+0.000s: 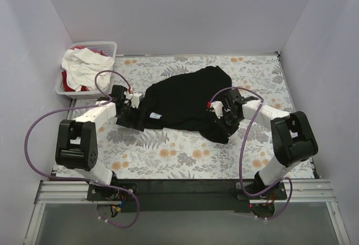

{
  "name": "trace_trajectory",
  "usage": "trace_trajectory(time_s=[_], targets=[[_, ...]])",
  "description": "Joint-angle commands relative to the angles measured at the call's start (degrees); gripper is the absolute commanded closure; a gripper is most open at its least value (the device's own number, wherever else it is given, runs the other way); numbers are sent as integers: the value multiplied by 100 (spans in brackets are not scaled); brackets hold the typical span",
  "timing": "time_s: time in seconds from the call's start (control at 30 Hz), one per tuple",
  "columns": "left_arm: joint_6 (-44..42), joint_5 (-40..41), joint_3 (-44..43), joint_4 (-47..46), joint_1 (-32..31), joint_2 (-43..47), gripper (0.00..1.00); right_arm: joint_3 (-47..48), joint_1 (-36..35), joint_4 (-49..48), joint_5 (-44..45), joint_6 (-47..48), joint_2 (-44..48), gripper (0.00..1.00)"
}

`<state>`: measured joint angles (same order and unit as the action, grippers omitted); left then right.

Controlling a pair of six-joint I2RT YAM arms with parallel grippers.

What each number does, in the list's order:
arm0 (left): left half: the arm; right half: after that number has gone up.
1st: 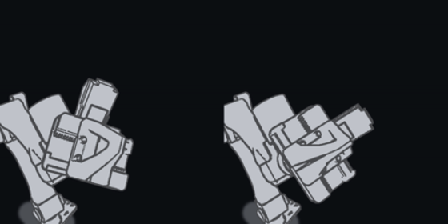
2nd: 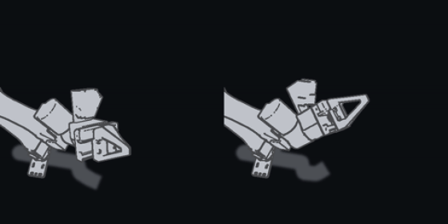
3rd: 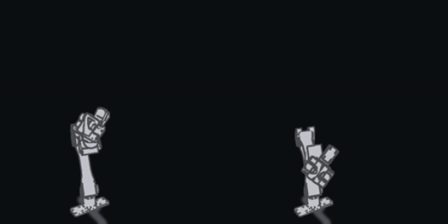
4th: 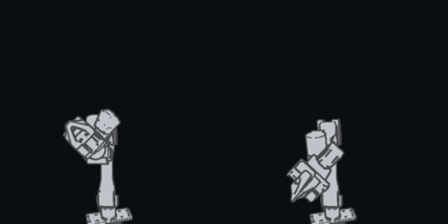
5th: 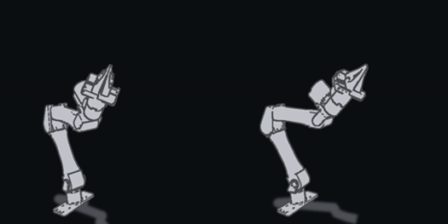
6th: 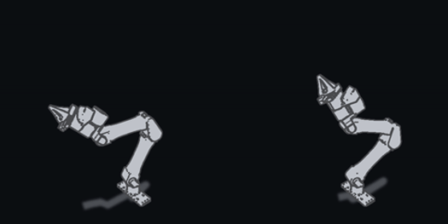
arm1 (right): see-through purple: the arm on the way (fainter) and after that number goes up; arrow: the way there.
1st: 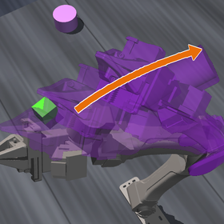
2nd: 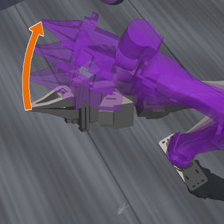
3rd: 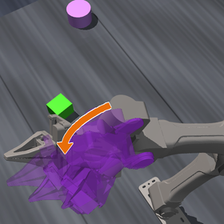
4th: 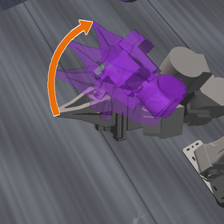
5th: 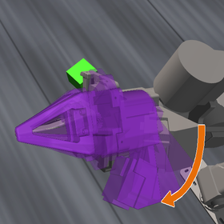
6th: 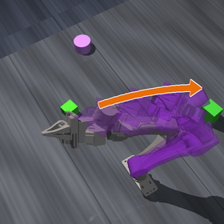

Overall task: Fold and stack the t-shirts
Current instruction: Flatten the tshirt out

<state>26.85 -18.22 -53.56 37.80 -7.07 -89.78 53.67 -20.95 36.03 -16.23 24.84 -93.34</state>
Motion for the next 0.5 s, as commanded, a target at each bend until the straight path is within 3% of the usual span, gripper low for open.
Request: trace_trajectory(time_s=[0.0,0.13,0.17,0.23,0.27,0.3,0.43,0.47], targets=[[30,705,-58,-474,-163,-320,23,-295,-225,123,-134,310,26,96],[162,793,-837,-607,-163,-1057,46,-462,-383,483,-837,776,605,99],[154,854,-1023,-607,-163,-1312,60,-471,-549,588,-916,942,833,99],[101,951,-1506,-616,-163,-1988,72,-445,-778,624,-1074,996,1062,99],[84,1056,-2100,-616,-163,-2200,89,-410,-1066,633,-1154,1005,1098,99],[110,1109,-2428,-633,-146,-2698,96,-279,-1217,633,-1389,962,1107,99],[601,945,-4518,-467,38,-3633,100,379,-1982,274,-2234,453,862,97],[724,691,-4906,-423,109,-3756,96,616,-2140,229,-2357,373,792,79]])
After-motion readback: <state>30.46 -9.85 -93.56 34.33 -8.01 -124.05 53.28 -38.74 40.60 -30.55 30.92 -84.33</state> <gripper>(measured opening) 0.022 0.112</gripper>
